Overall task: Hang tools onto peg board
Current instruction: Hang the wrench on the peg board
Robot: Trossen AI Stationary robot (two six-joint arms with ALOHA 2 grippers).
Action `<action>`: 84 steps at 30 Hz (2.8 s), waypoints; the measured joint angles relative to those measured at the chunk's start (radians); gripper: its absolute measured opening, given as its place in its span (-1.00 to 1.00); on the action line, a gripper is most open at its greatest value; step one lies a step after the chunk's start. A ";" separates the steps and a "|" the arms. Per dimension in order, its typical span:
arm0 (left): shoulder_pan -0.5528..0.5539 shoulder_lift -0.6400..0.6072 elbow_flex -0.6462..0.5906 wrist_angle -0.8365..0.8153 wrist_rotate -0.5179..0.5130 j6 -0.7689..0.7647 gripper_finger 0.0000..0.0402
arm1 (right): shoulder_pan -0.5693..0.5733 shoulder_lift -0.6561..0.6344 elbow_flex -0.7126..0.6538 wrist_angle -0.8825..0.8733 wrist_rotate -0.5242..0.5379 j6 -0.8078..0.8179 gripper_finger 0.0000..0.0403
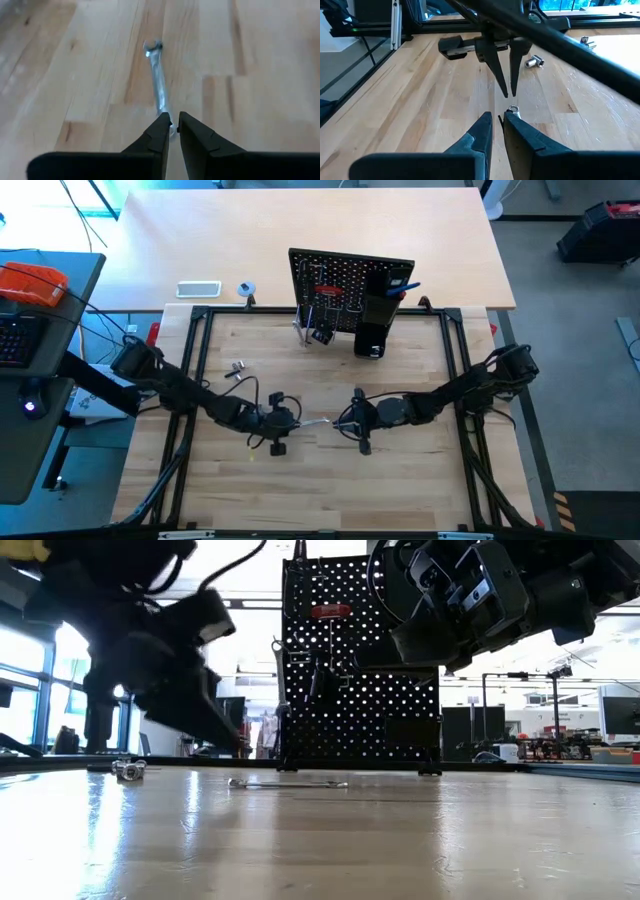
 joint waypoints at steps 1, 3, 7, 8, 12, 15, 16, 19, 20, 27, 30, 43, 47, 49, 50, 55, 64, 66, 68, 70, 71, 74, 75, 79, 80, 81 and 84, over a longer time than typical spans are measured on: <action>0.003 0.015 0.000 0.007 0.000 -0.004 -0.82 | 0.000 0.000 0.000 -0.001 0.000 0.000 -0.79; 0.007 0.041 0.000 0.022 0.004 -0.006 -0.82 | 0.000 0.000 0.000 0.000 0.000 0.005 -0.79; 0.007 0.072 0.000 0.059 -0.003 -0.013 -0.82 | 0.000 0.000 0.000 -0.001 0.000 0.008 -0.79; 0.007 0.073 0.000 0.069 -0.005 -0.013 -0.82 | 0.000 0.000 0.000 -0.001 0.000 0.008 -0.79; 0.007 0.073 0.000 0.068 -0.035 -0.013 -0.82 | 0.000 0.000 0.000 -0.001 0.000 0.004 -0.79; 0.007 0.073 0.000 0.069 -0.041 -0.007 -0.82 | 0.000 0.000 0.000 -0.001 0.000 -0.003 -0.79; 0.007 0.073 0.000 0.066 -0.041 -0.007 -0.82 | 0.000 0.000 0.000 -0.001 0.000 -0.003 -0.79; 0.007 0.073 0.000 0.051 -0.042 -0.012 -0.82 | 0.000 0.000 0.000 -0.001 0.000 -0.002 -0.79; 0.008 0.073 0.000 0.048 -0.044 -0.013 -0.82 | 0.000 0.000 0.000 -0.001 0.000 -0.002 -0.79; 0.020 0.073 -0.084 0.166 -0.033 -0.072 -0.82 | 0.000 0.000 0.000 -0.001 0.000 -0.002 -0.79; 0.025 0.073 -0.133 0.263 -0.028 -0.091 -0.82 | 0.000 0.000 0.000 -0.001 -0.001 -0.003 -0.79; 0.025 0.073 -0.148 0.310 -0.024 -0.051 -0.82 | 0.000 0.000 0.000 -0.001 0.027 -0.001 -0.79; 0.027 0.073 -0.148 0.298 -0.024 -0.050 -0.82 | 0.000 0.000 0.000 -0.002 0.027 0.007 -0.79; 0.027 0.073 -0.148 0.298 -0.020 -0.049 -0.82 | 0.000 0.000 0.000 -0.014 0.029 0.008 -0.79; 0.027 0.073 -0.148 0.298 -0.020 -0.049 -0.82 | 0.000 0.000 0.000 -0.022 0.032 0.011 -0.79; 0.034 0.093 -0.148 0.323 -0.013 -0.040 -0.82 | 0.000 0.000 0.000 -0.048 0.051 0.020 -0.79; 0.038 0.196 -0.143 0.436 0.007 -0.065 -0.82 | 0.000 0.021 -0.001 -0.061 0.075 0.064 -0.79; 0.038 0.200 -0.143 0.449 0.010 -0.066 -0.82 | 0.000 0.036 -0.001 -0.065 0.074 0.065 -0.79; 0.039 0.200 -0.143 0.447 0.011 -0.061 -0.82 | 0.000 0.059 -0.001 -0.070 0.076 0.069 -0.76; 0.038 0.200 -0.144 0.448 0.011 -0.055 -0.82 | 0.000 0.082 -0.001 -0.070 0.087 0.070 -0.67; 0.038 0.200 -0.144 0.447 0.011 -0.055 -0.82 | 0.000 0.092 -0.001 -0.069 0.102 0.075 -0.61; 0.038 0.201 -0.145 0.444 0.013 -0.057 -0.82 | 0.000 0.119 -0.001 -0.072 0.154 0.117 -0.36; 0.038 0.201 -0.145 0.443 0.013 -0.057 -0.82 | 0.000 0.126 -0.001 -0.077 0.169 0.132 -0.27; 0.038 0.201 -0.145 0.443 0.013 -0.056 -0.82 | -0.013 0.144 -0.001 -0.110 0.156 0.196 0.02; 0.038 0.201 -0.145 0.443 0.014 -0.056 -0.82 | -0.020 0.149 -0.001 -0.114 0.144 0.217 0.06; 0.038 0.202 -0.145 0.444 0.014 -0.056 -0.82 | -0.028 0.157 -0.001 -0.114 0.129 0.239 0.08; 0.038 0.202 -0.146 0.444 0.014 -0.052 -0.82 | -0.052 0.190 -0.001 -0.079 0.069 0.302 0.11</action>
